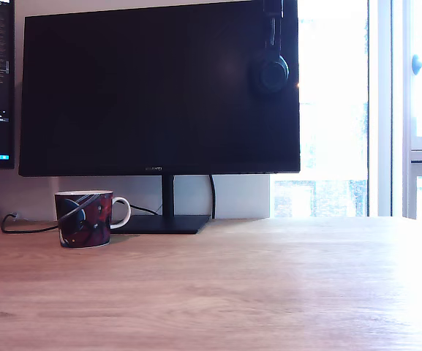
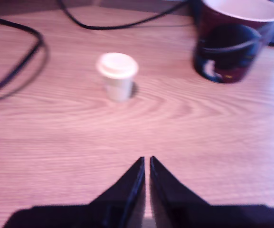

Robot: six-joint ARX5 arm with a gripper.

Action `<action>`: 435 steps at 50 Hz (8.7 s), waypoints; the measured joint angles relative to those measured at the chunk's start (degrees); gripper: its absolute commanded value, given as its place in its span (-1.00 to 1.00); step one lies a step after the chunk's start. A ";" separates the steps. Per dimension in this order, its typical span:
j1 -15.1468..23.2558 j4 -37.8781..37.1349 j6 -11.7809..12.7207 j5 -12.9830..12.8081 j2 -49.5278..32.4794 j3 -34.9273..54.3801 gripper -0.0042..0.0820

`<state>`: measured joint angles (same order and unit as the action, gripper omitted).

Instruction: Pick up the coffee capsules from the table one by one and drop them inside the nearest coffee cup

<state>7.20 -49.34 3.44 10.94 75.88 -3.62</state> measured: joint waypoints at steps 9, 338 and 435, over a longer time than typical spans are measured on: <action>1.05 -0.02 -0.63 -2.51 0.00 0.00 -0.84; -15.21 52.43 -5.27 5.86 23.28 -59.63 -0.64; -18.62 57.96 -5.99 11.87 23.82 -64.17 -0.95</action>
<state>-11.42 8.62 -2.55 22.81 99.70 -67.79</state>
